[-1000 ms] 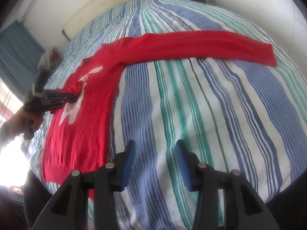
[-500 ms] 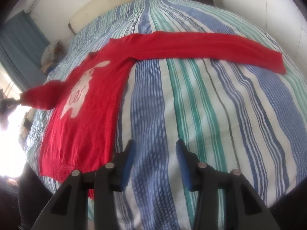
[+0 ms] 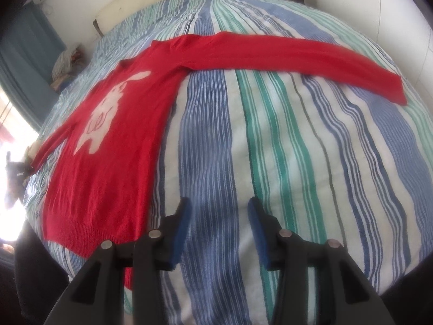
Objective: Fold small clothes
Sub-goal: 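Lower the sleeve flat onto the bed and open the left gripper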
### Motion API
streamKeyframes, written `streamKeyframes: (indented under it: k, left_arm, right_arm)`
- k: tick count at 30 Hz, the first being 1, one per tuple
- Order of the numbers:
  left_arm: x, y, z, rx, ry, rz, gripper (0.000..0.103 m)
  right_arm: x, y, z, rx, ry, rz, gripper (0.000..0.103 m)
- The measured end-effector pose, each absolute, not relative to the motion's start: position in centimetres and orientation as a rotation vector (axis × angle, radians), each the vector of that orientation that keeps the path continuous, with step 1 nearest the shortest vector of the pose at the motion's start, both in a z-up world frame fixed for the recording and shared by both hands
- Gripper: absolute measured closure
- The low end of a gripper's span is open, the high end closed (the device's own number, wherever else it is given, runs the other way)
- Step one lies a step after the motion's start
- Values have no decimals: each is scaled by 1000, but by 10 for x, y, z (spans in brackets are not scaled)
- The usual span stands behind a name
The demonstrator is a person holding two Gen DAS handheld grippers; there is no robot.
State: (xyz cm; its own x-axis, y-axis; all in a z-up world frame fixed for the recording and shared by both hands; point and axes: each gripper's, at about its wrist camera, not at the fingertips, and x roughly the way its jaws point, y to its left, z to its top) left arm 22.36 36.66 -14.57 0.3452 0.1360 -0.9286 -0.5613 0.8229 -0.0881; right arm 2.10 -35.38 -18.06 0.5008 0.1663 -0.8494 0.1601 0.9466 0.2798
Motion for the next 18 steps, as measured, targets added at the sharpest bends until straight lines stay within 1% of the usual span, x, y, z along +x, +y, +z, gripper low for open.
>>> streamKeyframes:
  k: [2,5,8,10,11,12,14,15,18]
  left_arm:
    - [226,373,-153,-395,1144,523,103]
    - [224,387,-157,-463,1139,529,103]
    - [220,382,-153,-485,1138,440,102]
    - [214,371,-145,-465,1122,380,85]
    - [209,366,-140,-458,1106,351,62]
    - [205,362,-135,-457,1084,327,36]
    - [195,358,-127,-479,1035,281,23]
    - [193,359,-126,-506,1025,258,23]
    - [190,373,-134,-634,1005,232,24]
  right_arm:
    - [22,-353,-182,334,1059,0,60]
    - [22,-351,-185,315,1071,-7,60]
    - [23,-349,-185,299,1079,-13,59]
    - [24,-348,-185,298,1081,-11,57]
    - [25,-347,-185,297,1081,-8,54]
    - [25,-346,-186,295,1083,-3,49]
    - [26,-342,-186,288,1082,9,42]
    - [27,-340,-186,275,1084,12,39]
    - [28,-333,-186,233,1089,9,37]
